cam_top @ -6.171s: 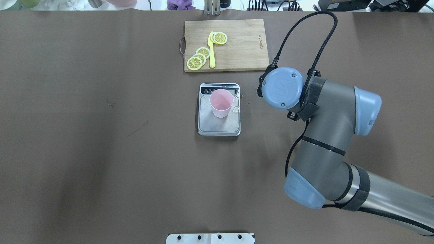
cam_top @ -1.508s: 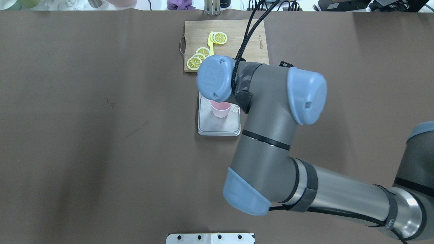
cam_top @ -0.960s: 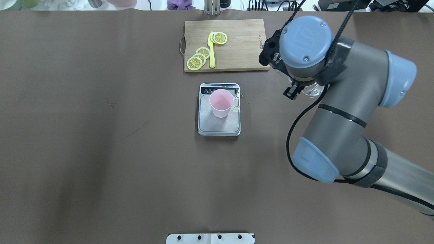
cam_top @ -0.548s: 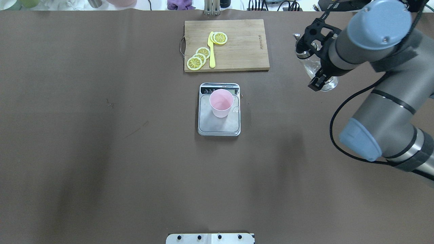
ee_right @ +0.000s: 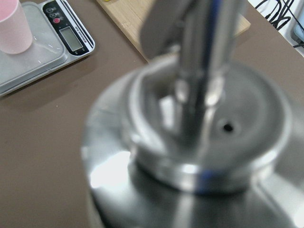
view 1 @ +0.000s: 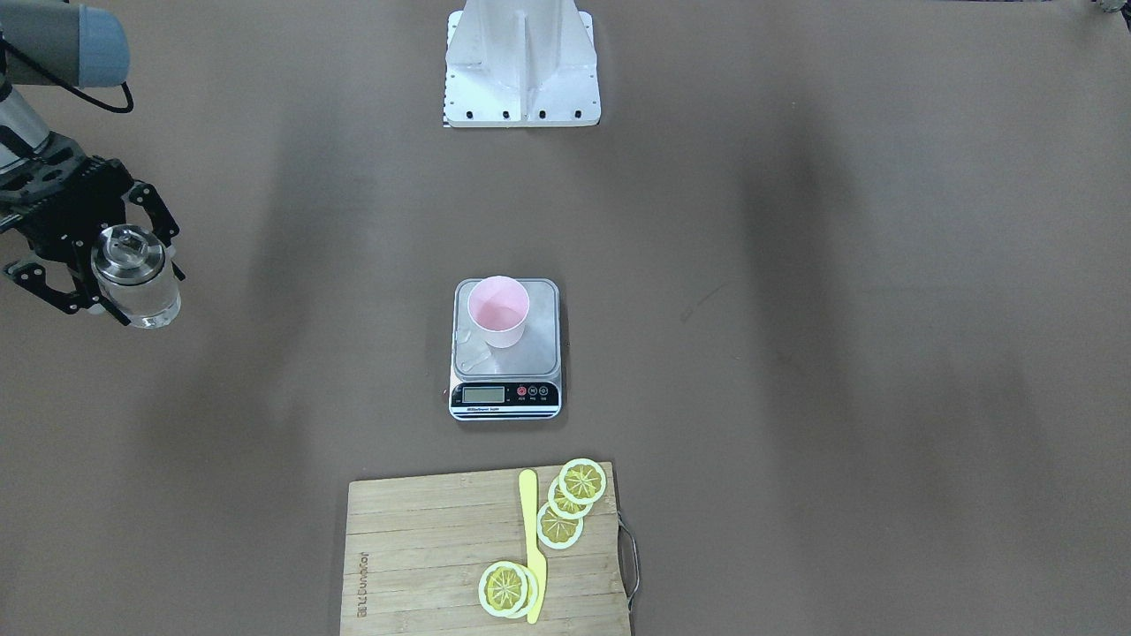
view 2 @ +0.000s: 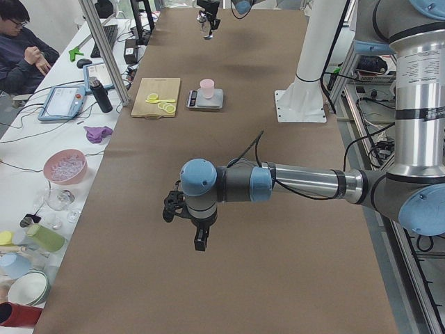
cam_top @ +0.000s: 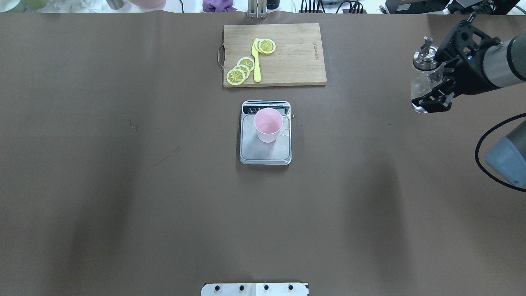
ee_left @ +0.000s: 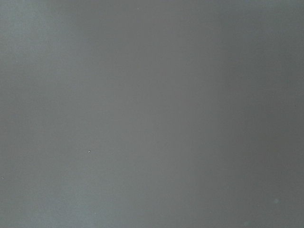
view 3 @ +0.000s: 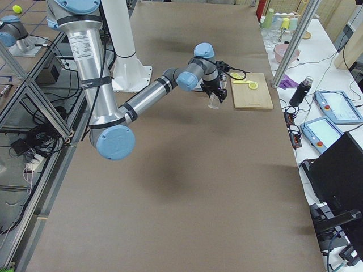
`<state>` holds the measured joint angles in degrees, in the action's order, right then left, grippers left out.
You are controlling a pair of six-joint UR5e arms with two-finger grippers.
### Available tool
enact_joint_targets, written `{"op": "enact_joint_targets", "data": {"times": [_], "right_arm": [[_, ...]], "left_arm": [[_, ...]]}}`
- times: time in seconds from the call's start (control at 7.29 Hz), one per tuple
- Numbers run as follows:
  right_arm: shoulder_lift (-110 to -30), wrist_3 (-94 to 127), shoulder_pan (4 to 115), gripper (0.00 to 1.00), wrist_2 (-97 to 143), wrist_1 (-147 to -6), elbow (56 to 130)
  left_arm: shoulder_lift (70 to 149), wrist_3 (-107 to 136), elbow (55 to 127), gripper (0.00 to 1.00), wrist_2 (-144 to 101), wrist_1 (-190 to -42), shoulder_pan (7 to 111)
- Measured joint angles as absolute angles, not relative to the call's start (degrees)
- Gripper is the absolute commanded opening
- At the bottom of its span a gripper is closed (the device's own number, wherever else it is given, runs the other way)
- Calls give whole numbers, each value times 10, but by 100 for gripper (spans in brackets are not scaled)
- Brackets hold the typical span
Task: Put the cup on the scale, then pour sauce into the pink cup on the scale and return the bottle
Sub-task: 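Lower the glass dispenser bottle onto the table with the right gripper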
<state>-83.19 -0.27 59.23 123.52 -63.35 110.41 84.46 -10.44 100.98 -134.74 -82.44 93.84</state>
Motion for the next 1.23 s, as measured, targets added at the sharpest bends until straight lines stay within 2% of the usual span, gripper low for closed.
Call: {"op": "enact_joint_targets", "data": {"times": [0.41,0.96,1.23], "right_arm": [[-873,23,606,0,1273,-444,1032],[-875,118,606,0,1287,-130,845],[-872,150,602,0,1291,-45,795]], "left_arm": [[845,-104,1013,98,-1347,-824,939],[843,-105,1016,98,-1348,-824,939],[843,-105,1015,98,-1348,-824,939]]}}
